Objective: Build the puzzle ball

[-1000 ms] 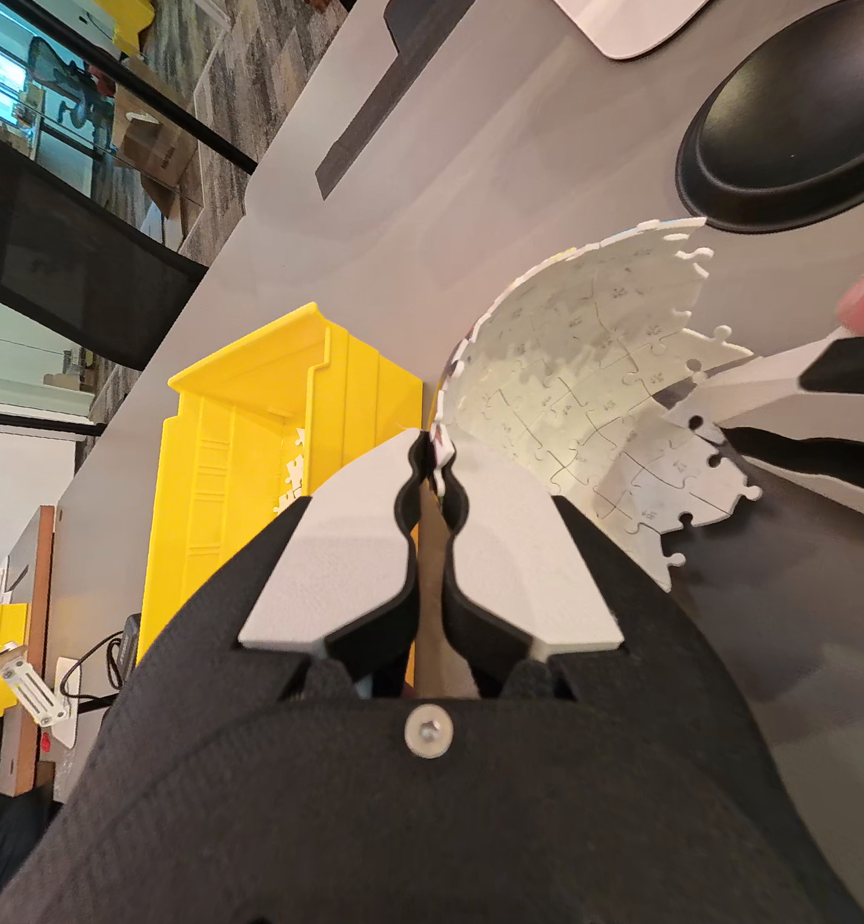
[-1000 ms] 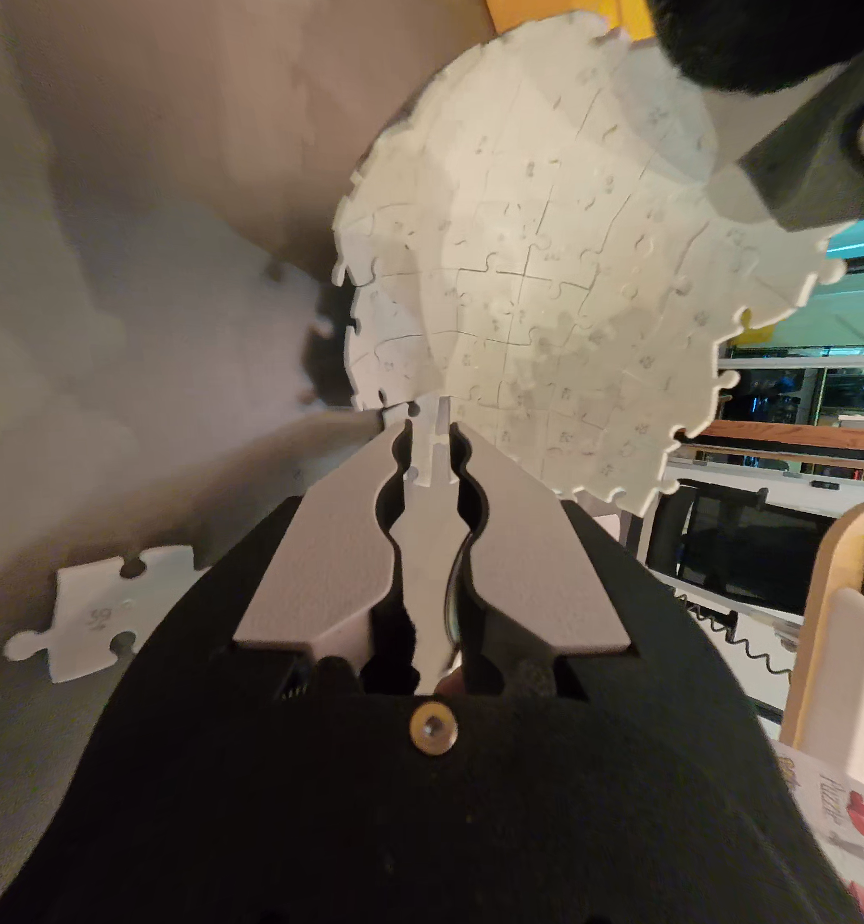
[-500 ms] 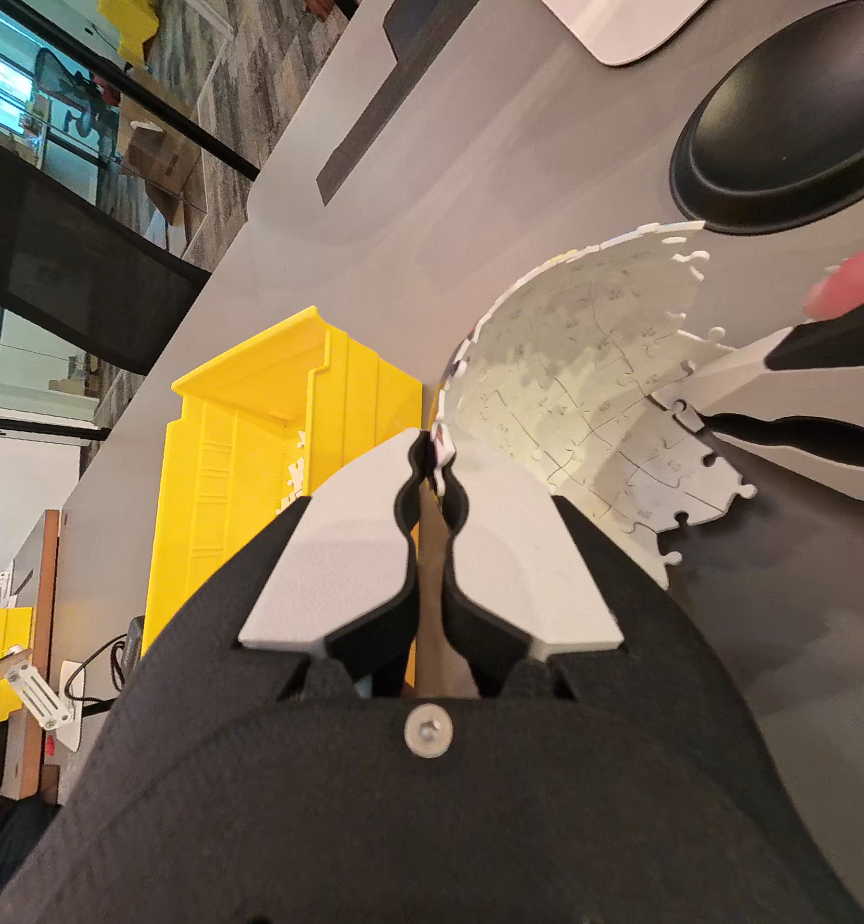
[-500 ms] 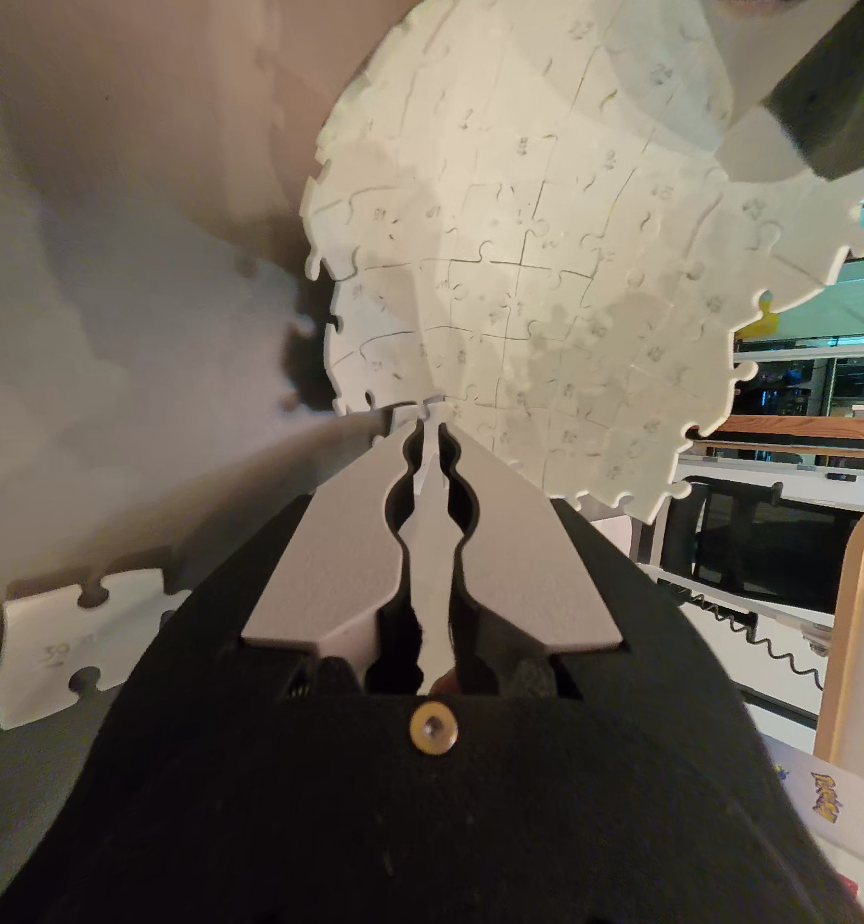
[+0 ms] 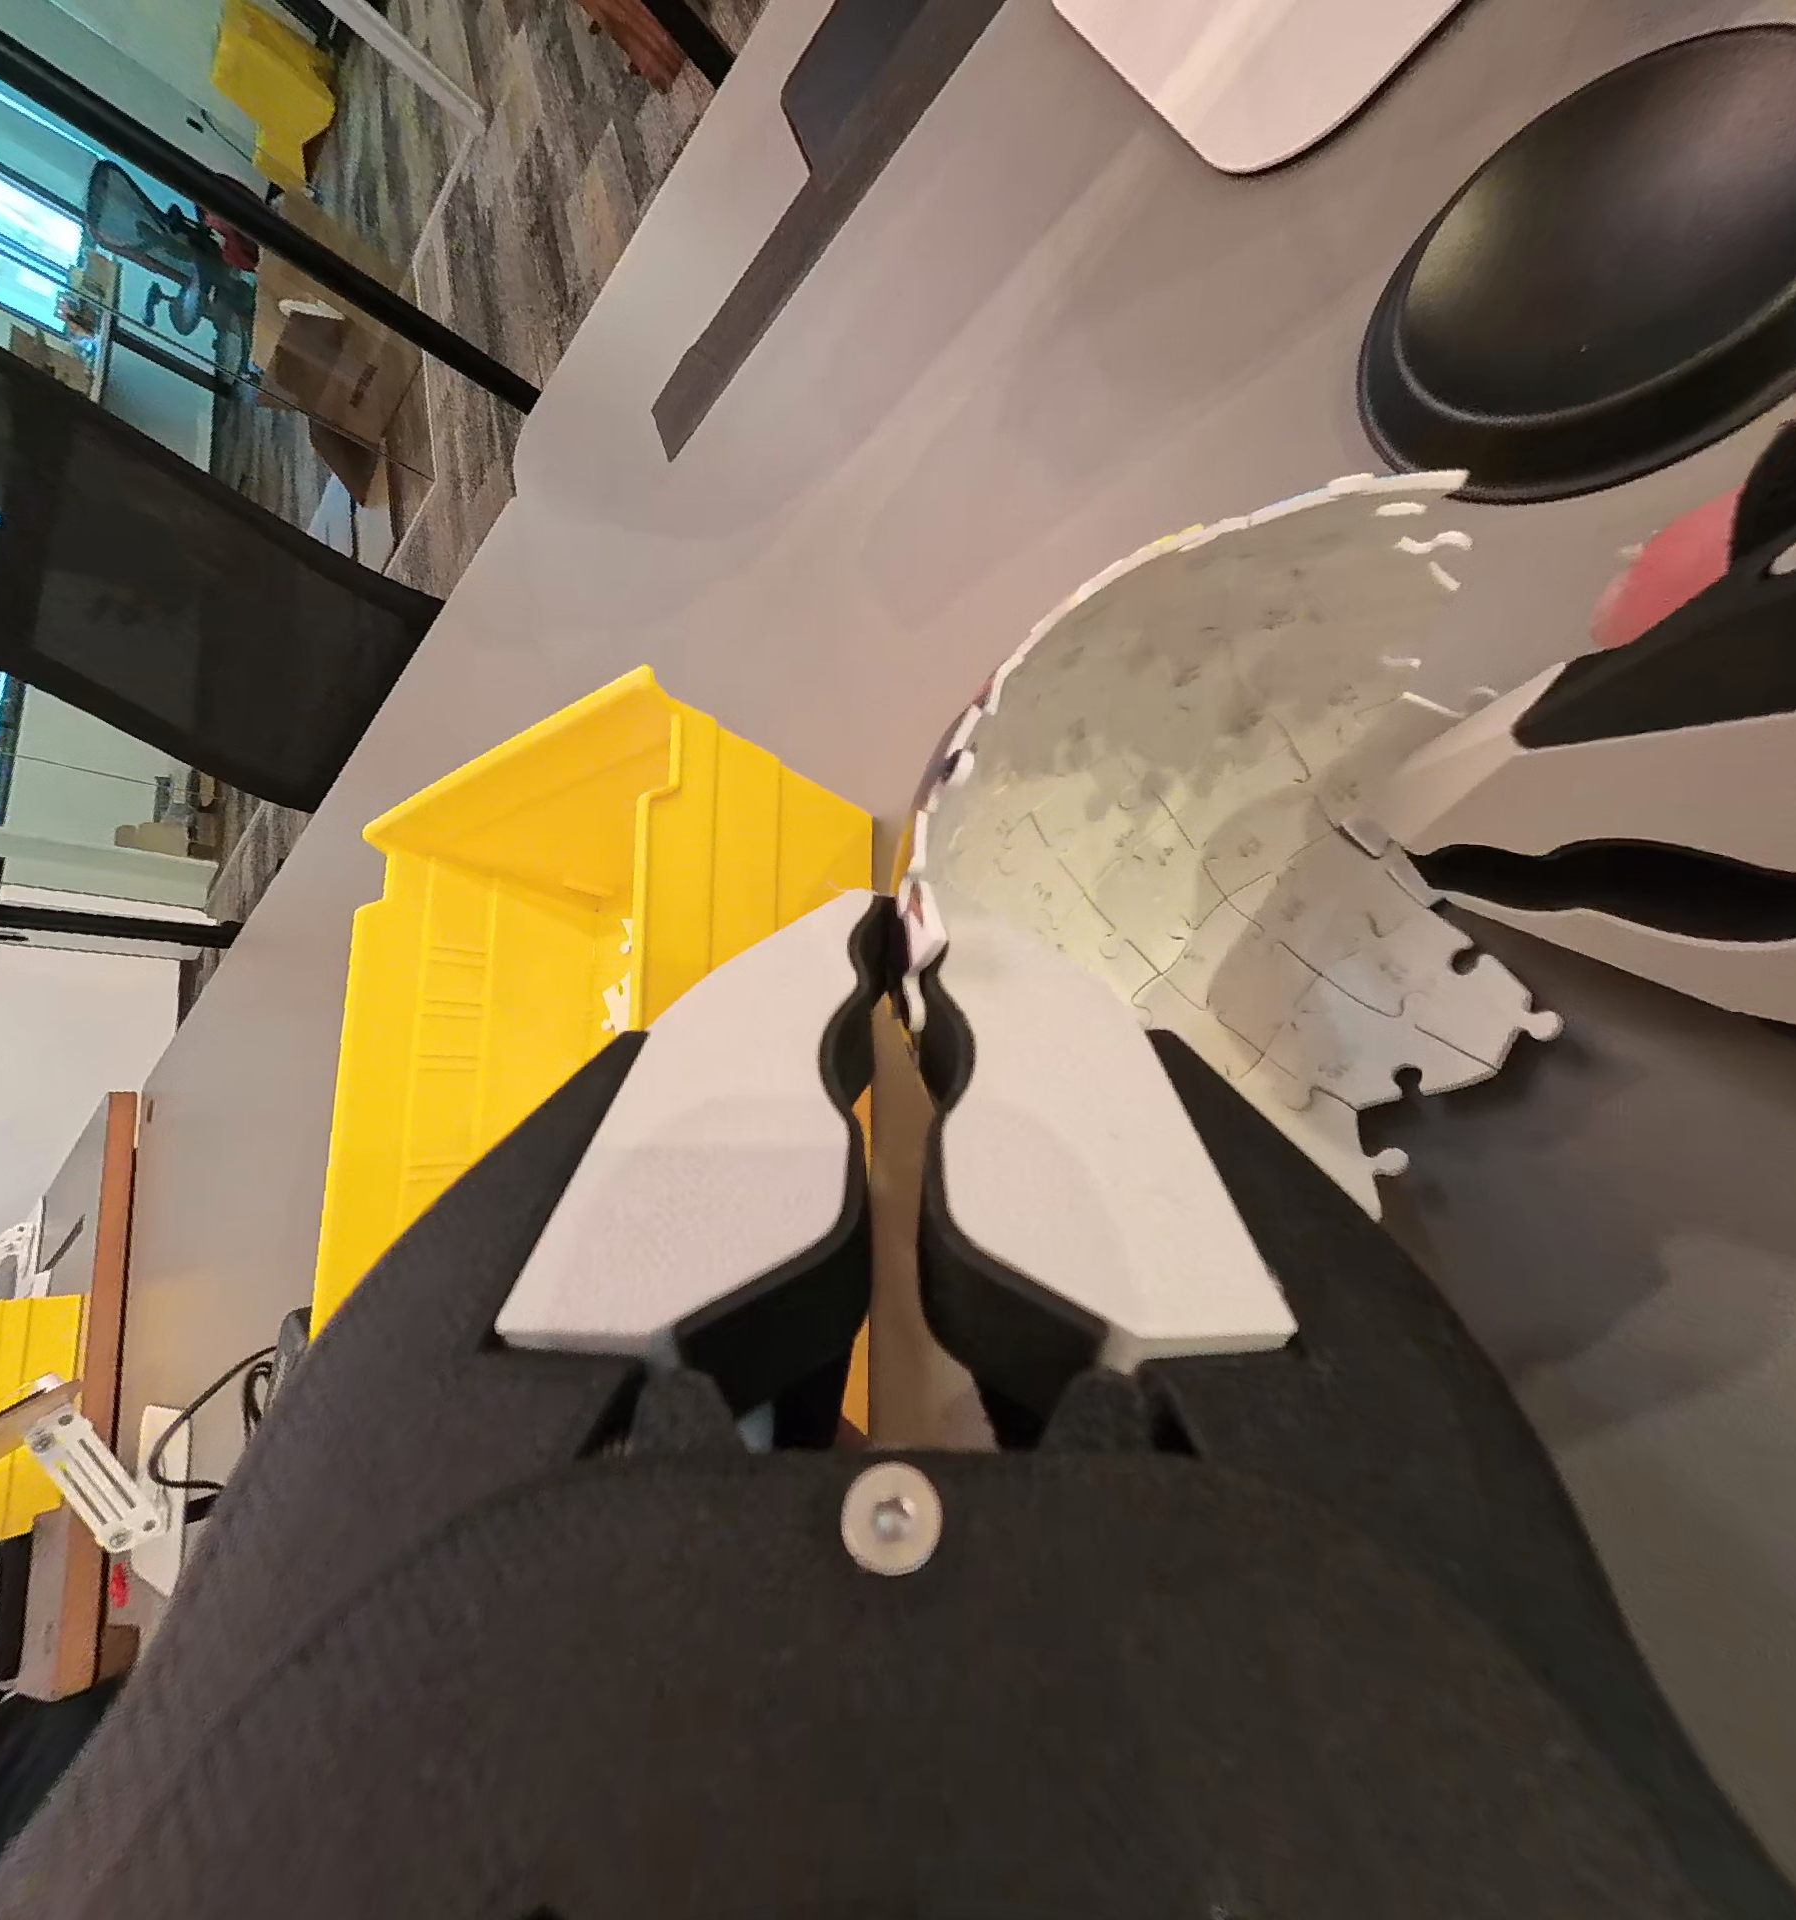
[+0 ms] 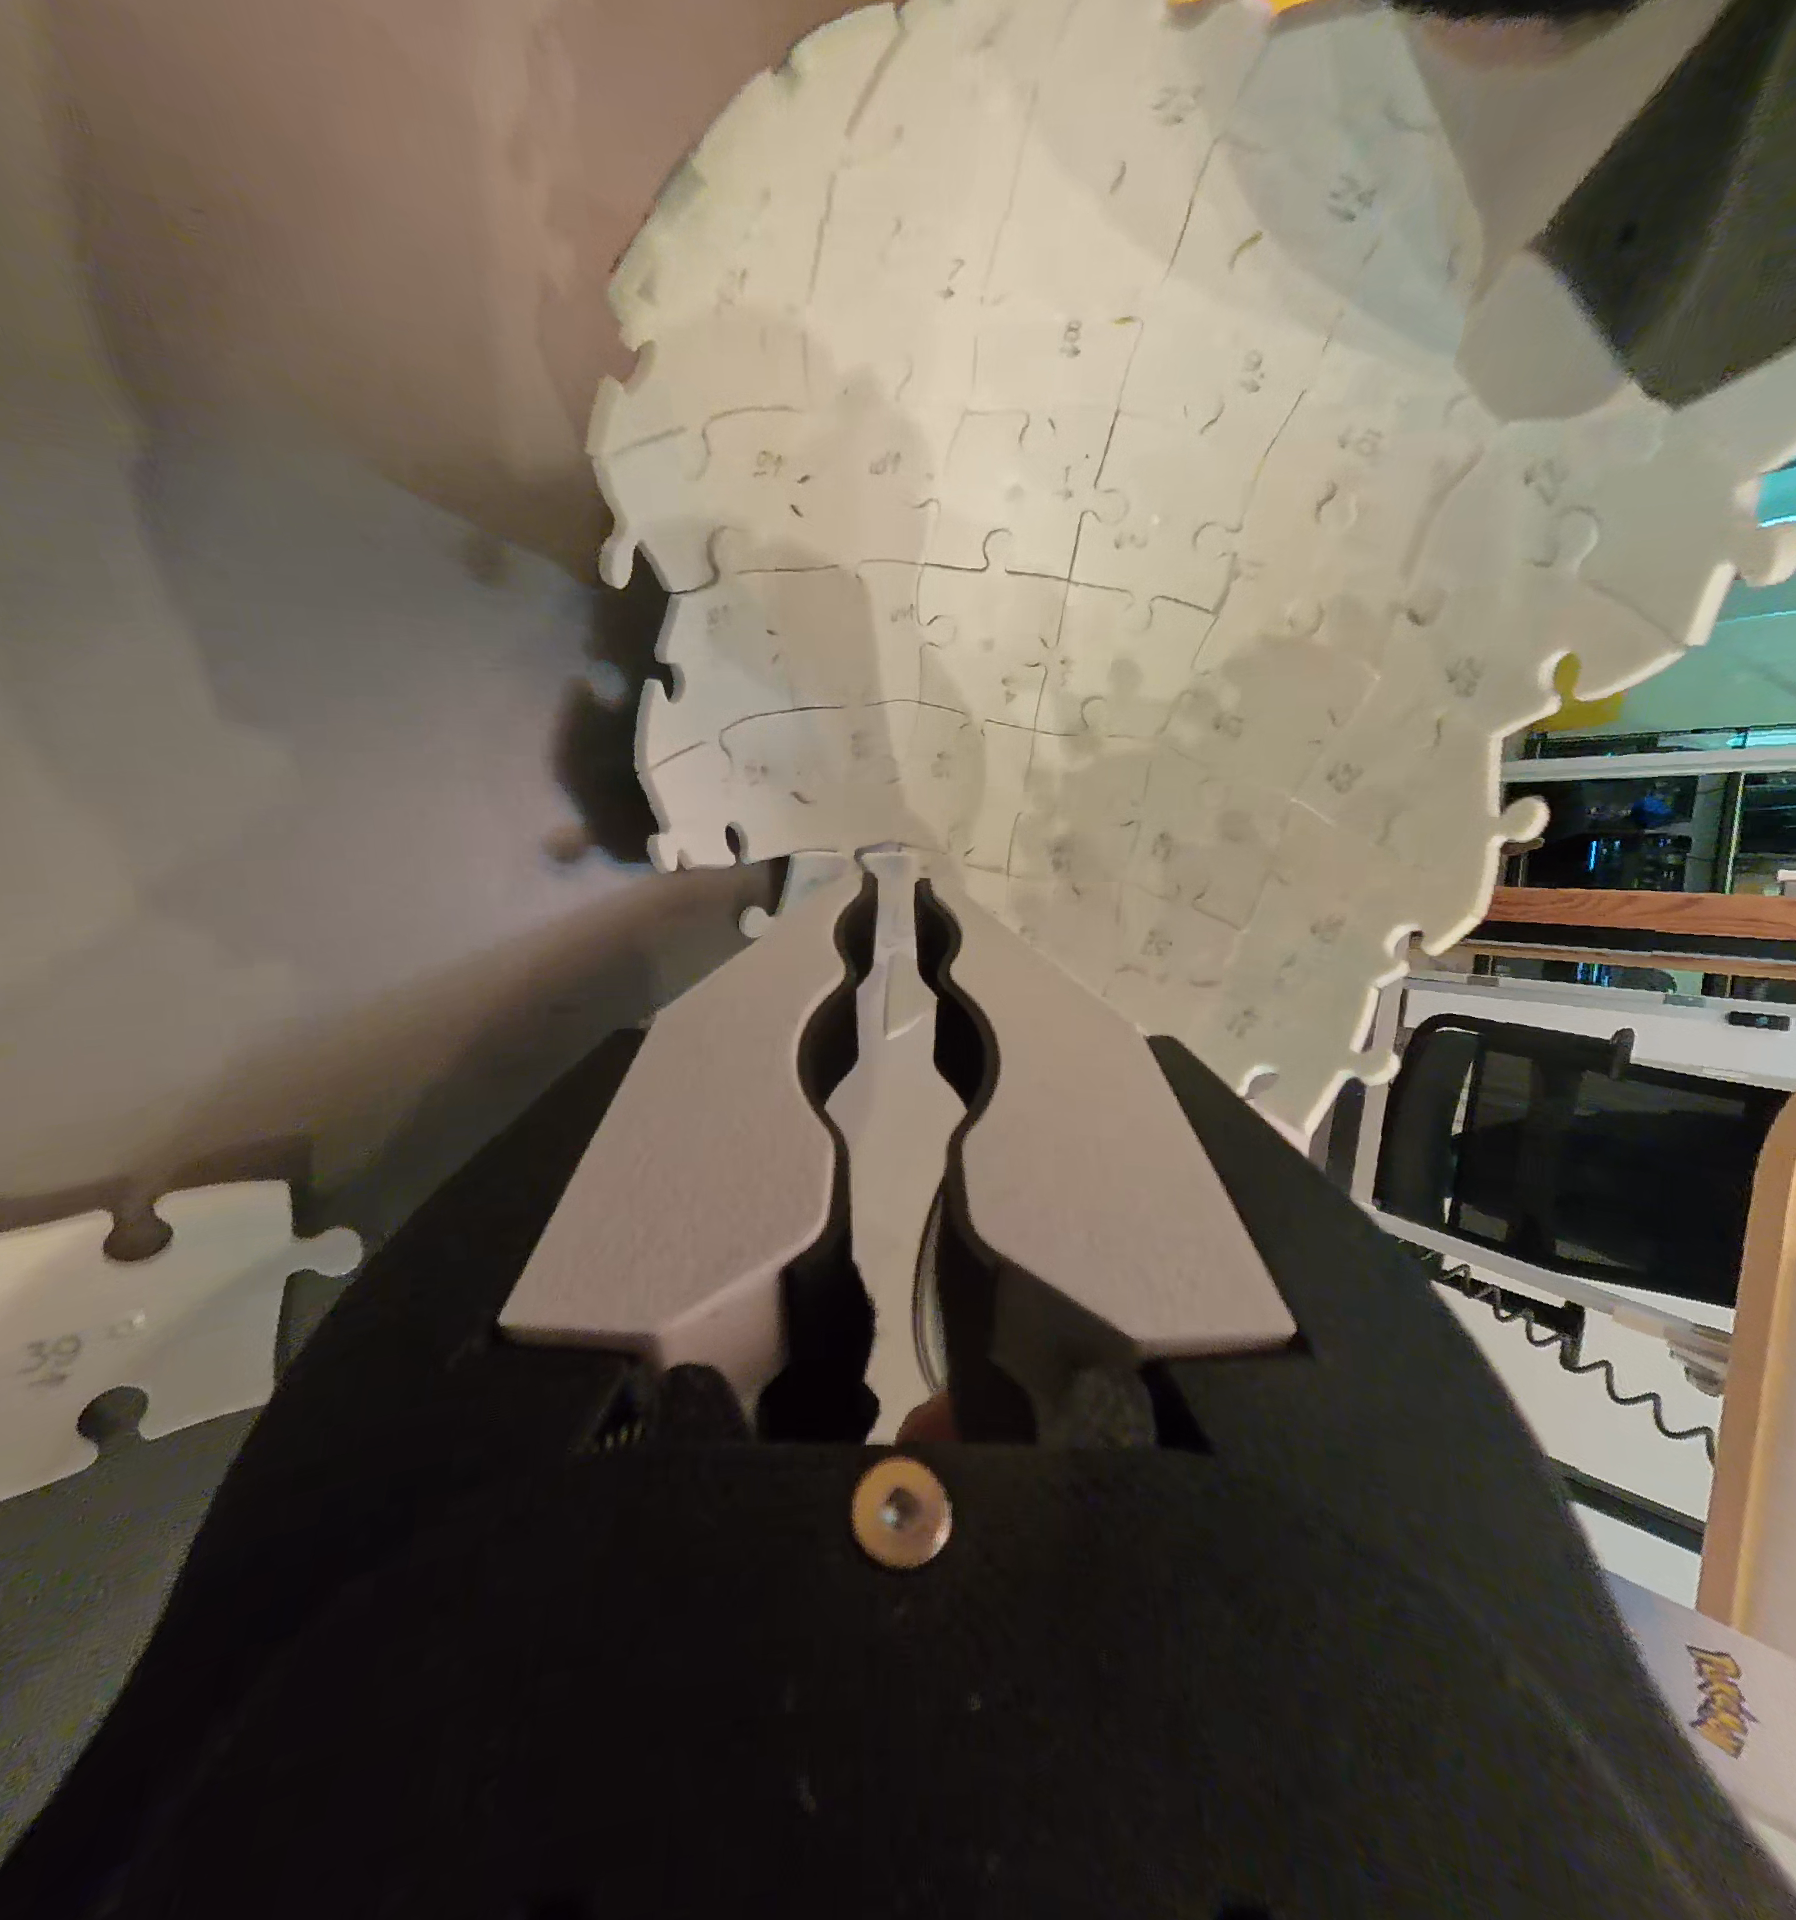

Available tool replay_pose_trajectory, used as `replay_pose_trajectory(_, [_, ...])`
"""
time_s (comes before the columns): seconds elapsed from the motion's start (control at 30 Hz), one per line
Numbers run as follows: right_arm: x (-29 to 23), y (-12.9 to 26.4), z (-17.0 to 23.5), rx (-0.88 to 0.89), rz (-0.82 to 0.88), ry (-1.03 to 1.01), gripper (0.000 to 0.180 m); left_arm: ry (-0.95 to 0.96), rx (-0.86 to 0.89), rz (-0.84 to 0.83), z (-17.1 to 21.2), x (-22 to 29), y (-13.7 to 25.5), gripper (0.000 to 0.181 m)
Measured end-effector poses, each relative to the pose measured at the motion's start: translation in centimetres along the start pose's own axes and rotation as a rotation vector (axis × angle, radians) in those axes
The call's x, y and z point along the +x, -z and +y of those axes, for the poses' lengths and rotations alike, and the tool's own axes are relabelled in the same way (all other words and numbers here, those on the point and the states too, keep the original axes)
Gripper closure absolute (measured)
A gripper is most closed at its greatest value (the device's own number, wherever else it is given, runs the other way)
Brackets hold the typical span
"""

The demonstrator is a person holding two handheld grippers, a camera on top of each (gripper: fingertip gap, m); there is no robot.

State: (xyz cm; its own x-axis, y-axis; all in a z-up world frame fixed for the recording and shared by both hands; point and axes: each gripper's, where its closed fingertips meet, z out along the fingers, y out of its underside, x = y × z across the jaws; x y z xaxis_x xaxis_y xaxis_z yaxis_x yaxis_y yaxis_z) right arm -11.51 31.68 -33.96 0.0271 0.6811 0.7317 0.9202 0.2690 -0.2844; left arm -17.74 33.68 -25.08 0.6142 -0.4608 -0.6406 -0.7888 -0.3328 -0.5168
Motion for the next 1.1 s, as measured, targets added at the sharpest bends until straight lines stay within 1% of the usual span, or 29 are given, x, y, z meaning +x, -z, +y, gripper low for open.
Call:
replay_pose_trajectory(0.17, [-0.1,-0.3,0.1,-0.005,-0.019,-0.024,0.18,-0.004,0.003,0.003,-0.1,0.0,0.1,0.178])
replay_pose_trajectory(0.43, [-0.2,-0.4,0.0,-0.003,-0.052,-0.05,0.18,-0.023,0.021,0.01,-0.6,0.1,0.1,0.178])
replay_pose_trajectory(0.77, [-0.2,-0.6,0.0,-0.015,-0.081,0.037,0.18,-0.057,0.043,0.023,-1.2,0.3,0.1,0.177])
replay_pose_trajectory(1.1, [-0.5,-0.8,0.0,-0.019,-0.118,0.033,0.18,-0.043,0.062,0.03,-1.6,0.1,-0.1,0.176])
